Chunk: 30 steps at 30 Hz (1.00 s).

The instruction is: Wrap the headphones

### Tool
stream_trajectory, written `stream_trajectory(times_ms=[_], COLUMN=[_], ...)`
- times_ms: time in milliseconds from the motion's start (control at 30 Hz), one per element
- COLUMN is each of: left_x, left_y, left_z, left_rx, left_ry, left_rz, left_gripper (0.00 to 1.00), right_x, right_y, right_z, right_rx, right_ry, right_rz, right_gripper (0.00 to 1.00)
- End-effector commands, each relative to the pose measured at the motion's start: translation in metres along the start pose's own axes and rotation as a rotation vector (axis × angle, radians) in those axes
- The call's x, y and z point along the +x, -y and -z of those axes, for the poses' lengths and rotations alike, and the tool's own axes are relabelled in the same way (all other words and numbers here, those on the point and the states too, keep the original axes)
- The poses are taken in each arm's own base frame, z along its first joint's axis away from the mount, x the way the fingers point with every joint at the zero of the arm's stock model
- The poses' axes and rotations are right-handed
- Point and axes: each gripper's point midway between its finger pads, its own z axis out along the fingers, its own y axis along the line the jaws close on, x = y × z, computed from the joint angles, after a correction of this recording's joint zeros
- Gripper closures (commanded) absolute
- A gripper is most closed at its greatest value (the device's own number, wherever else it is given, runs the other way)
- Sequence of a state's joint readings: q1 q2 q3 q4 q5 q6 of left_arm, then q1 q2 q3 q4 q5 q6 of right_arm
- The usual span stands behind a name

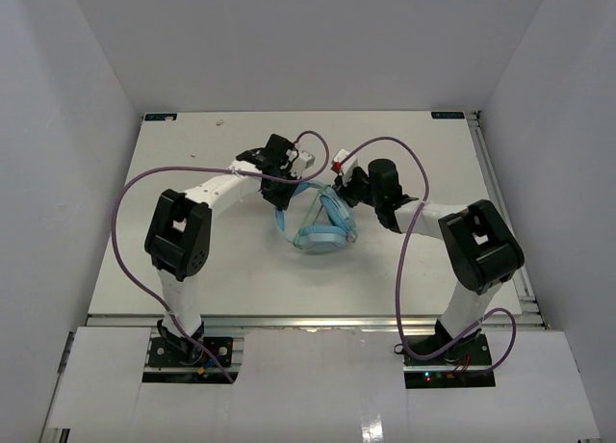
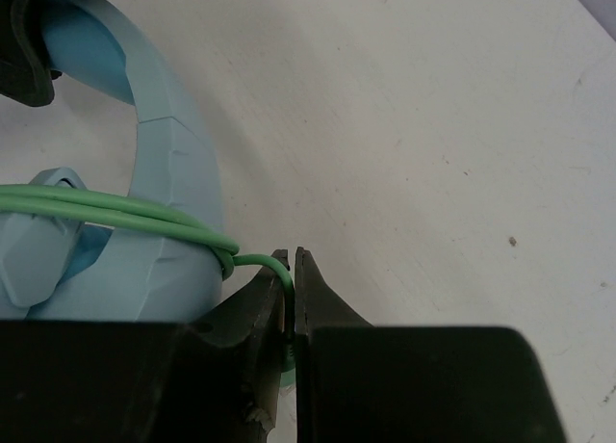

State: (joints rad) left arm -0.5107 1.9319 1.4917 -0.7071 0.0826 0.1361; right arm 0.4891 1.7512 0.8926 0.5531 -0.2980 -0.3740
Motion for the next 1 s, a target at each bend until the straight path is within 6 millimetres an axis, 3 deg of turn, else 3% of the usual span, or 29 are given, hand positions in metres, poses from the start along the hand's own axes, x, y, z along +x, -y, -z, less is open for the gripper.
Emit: stream_trajectory(times_ms=[0,167,267,567,967], left_x=[0.031,0.034,0.033,0.043,0.041], left_y=[-0.013,-0.018,-0.026,-0.031,-0.049], left_z=[-0.01,-0.018,-0.018,-0.031,-0.022], left_rx=[-0.001,-0.003,-0.044,-0.074,-0.181], left_ry=[-0.154,-0.168,-0.165,-0.209,-0.19], left_rz=[0.015,0.035,0.044,0.061,0.087], left_gripper=[1.0,0.99,0.88,0.76,0.53], right_x=[-0.049,-0.037,-0.033,-0.017,-0.013], right_y=[0.049,0.052,0.052,0.052,0.049], right_z=[-0.011,-0.022,-0.027,-0.041,-0.05], right_rx=[0.131,0.125,0.119,0.106,0.087], right_ry=[0.133,0.09,0.085,0.041,0.034], right_rz=[0.042,0.011,-0.002,-0.051,-0.082], right_gripper=[0.91,0.9,0.88,0.82,0.81])
